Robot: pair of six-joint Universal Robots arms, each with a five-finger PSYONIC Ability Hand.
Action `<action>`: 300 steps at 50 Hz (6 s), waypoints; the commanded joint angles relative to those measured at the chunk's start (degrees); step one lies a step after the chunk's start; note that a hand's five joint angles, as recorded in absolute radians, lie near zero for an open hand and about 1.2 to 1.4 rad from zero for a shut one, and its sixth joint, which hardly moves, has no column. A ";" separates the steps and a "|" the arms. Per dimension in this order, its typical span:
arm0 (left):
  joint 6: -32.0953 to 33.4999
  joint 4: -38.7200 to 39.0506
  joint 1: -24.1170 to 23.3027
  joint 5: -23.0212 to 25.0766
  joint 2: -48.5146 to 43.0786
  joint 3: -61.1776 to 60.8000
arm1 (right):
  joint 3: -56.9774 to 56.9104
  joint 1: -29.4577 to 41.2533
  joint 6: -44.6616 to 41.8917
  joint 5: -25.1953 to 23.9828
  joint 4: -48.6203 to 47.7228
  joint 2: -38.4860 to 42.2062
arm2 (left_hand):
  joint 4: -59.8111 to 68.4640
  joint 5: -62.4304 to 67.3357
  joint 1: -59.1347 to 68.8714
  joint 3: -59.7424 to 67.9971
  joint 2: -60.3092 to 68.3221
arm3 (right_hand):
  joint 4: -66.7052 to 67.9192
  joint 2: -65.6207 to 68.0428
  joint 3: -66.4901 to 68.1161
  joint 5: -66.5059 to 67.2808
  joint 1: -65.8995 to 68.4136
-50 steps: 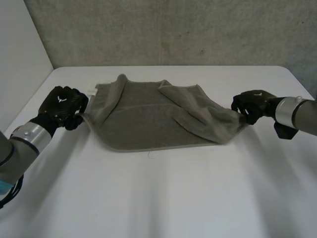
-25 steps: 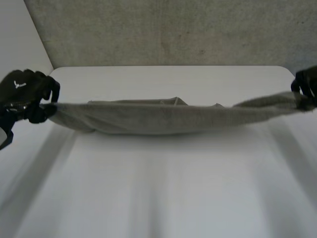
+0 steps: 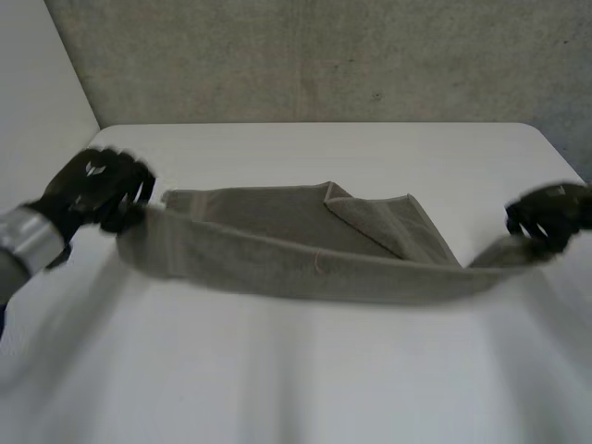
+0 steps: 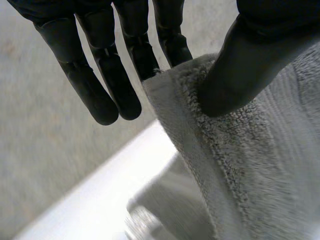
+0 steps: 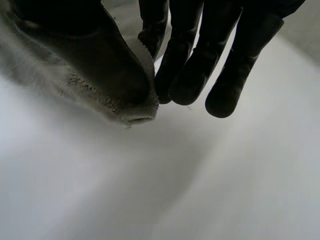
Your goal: Fold the towel.
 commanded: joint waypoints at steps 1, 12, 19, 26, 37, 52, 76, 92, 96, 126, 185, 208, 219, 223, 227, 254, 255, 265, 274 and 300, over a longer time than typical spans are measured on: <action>0.38 0.04 -10.10 -8.97 -9.05 29.16 | -46.70 10.94 13.08 6.59 -6.72 11.77 | 2.12 1.70 3.24 0.81 1.94 | 3.43 3.60 3.51 3.48 4.12; -24.82 20.36 -11.61 -26.30 -10.37 56.19 | -66.08 9.11 50.57 6.34 -26.01 10.65 | 2.12 1.70 3.24 0.81 1.94 | 3.43 3.60 3.51 3.48 4.12; -25.12 14.37 -11.17 -26.04 -13.27 56.57 | -48.25 8.67 40.13 2.47 -26.27 6.96 | 2.12 1.70 3.24 0.81 1.94 | 3.43 3.60 3.51 3.48 4.12; -24.94 14.11 -8.09 -24.37 -13.45 44.00 | -44.90 8.75 35.03 2.56 -20.05 8.36 | 2.12 1.70 3.24 0.81 1.94 | 3.43 3.60 3.51 3.48 4.12; -21.78 15.25 -6.16 -15.23 -16.97 23.78 | -39.47 13.75 13.42 4.40 3.05 16.70 | 2.12 1.70 3.24 0.81 1.94 | 3.43 3.60 3.51 3.48 4.12; -2.44 14.64 -2.39 -6.88 -16.71 5.60 | -15.19 14.47 8.56 12.84 2.21 17.15 | 2.12 1.70 3.24 0.81 1.94 | 3.43 3.60 3.51 3.48 4.12; -2.09 16.21 -2.37 -6.53 -14.40 4.52 | -0.96 7.97 9.70 12.40 -12.63 4.49 | -42.59 -43.01 -41.47 -43.90 -42.77 | 3.43 3.60 3.51 3.48 4.12; 3.45 5.09 -7.39 -6.62 -32.68 28.93 | -1.66 5.68 11.20 14.16 -16.60 7.57 | -44.79 -45.21 -43.68 -46.10 -44.97 | 3.43 3.60 3.51 3.48 4.12; 3.45 -7.56 -8.00 -6.70 -39.00 41.14 | -1.57 5.68 11.28 13.99 -16.60 8.10 | -44.45 -44.87 -43.34 -45.76 -44.63 | 3.43 3.60 3.51 3.48 4.12; 2.92 -20.61 -10.29 -7.50 -52.30 64.30 | -0.87 6.12 10.84 13.55 -16.87 10.47 | -40.58 -41.00 -39.47 -41.90 -40.76 | 3.43 3.60 3.51 3.48 4.12; 3.10 -27.29 -10.47 -12.86 -51.95 65.79 | -0.08 6.29 10.67 13.55 -17.04 12.49 | -38.73 -39.15 -37.62 -40.04 -38.91 | 3.43 3.60 3.51 3.48 4.12; 3.01 -27.20 -10.55 -13.03 -53.88 68.52 | 0.01 6.29 10.67 13.55 -17.04 13.11 | -38.90 -39.32 -37.79 -40.21 -39.08 | 3.43 3.60 3.51 3.48 4.12; 3.10 -27.11 -11.08 -12.94 -55.55 70.62 | 0.10 6.29 10.67 13.55 -17.04 13.20 | -38.90 -39.32 -37.79 -40.21 -39.08 | 3.43 3.60 3.51 3.48 4.12; 3.10 -27.11 -11.17 -12.94 -56.16 71.60 | 0.01 6.29 10.67 13.55 -17.13 13.20 | -38.06 -38.48 -36.94 -39.37 -38.24 | 3.43 3.60 3.51 3.48 4.12; 3.10 -27.11 -11.52 -12.94 -56.52 72.03 | 0.01 6.29 10.58 13.55 -17.13 13.37 | -32.84 -33.26 -31.73 -34.16 -33.02 | 3.43 3.60 3.51 3.48 4.12; 3.27 -27.29 -11.70 -12.42 -56.43 71.60 | 0.37 6.29 10.58 13.28 -17.22 13.63 | -9.63 -10.05 -8.52 -10.94 -9.81 | 3.43 3.60 3.51 3.48 4.12; 3.27 -27.29 -11.70 -12.42 -56.43 71.60 | 0.45 6.29 10.58 13.28 -17.22 13.63 | -8.63 -9.05 -7.52 -9.94 -8.81 | 3.43 3.60 3.51 3.48 4.12; 3.54 -27.46 -11.70 -12.42 -56.52 71.16 | 0.45 6.29 10.58 13.28 -17.22 13.63 | 2.12 1.70 3.24 0.81 1.94 | 3.43 3.60 3.51 3.48 4.12; 6.61 -27.46 -11.96 -12.33 -53.54 67.56 | 0.45 6.29 10.58 13.28 -17.22 13.55 | 2.12 1.70 3.24 0.81 1.94 | 3.43 3.60 3.51 3.48 4.12; 10.04 -27.29 -12.22 -13.30 -53.44 64.48 | 1.16 6.29 10.49 13.19 -17.22 13.28 | -11.31 -11.73 -10.20 -12.63 -11.49 | 3.43 3.60 3.51 3.48 4.12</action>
